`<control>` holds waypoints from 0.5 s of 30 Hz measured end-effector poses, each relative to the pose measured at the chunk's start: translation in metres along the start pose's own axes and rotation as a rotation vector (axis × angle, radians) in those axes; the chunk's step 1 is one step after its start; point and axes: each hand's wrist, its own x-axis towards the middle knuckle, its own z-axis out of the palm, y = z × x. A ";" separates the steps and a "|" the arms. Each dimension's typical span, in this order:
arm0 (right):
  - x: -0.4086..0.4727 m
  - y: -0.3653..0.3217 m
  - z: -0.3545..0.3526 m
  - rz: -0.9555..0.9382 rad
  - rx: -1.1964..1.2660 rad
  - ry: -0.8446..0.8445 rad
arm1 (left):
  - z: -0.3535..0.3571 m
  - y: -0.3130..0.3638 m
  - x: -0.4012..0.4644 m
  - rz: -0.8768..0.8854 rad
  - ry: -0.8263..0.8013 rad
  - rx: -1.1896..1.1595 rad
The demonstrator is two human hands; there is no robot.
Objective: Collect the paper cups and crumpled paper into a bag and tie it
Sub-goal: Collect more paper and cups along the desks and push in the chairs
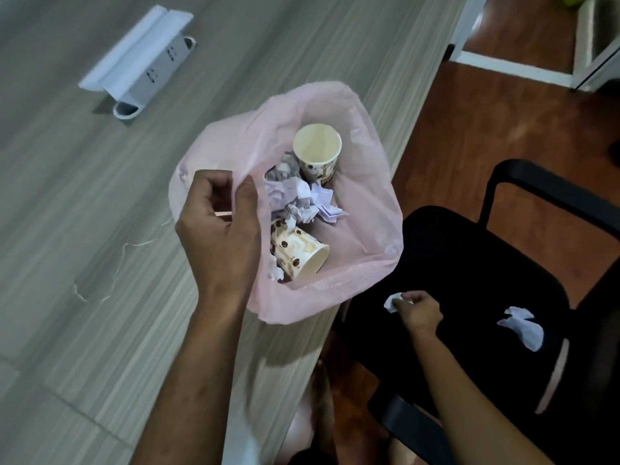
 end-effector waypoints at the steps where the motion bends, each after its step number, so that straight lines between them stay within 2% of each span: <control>1: -0.007 -0.008 -0.004 -0.005 0.073 0.008 | -0.006 0.004 0.004 0.002 0.019 -0.004; 7: -0.050 -0.094 -0.064 -0.023 0.757 0.021 | -0.036 0.029 0.027 -0.024 0.149 -0.025; 10: -0.086 -0.150 -0.109 -0.102 0.978 0.018 | -0.045 0.042 0.037 -0.034 0.184 -0.039; 12: -0.115 -0.182 -0.122 -0.265 1.032 -0.028 | -0.045 0.048 0.041 -0.042 0.159 -0.032; 15: -0.161 -0.219 -0.105 -0.495 0.816 -0.106 | -0.041 0.053 0.042 -0.030 0.120 -0.001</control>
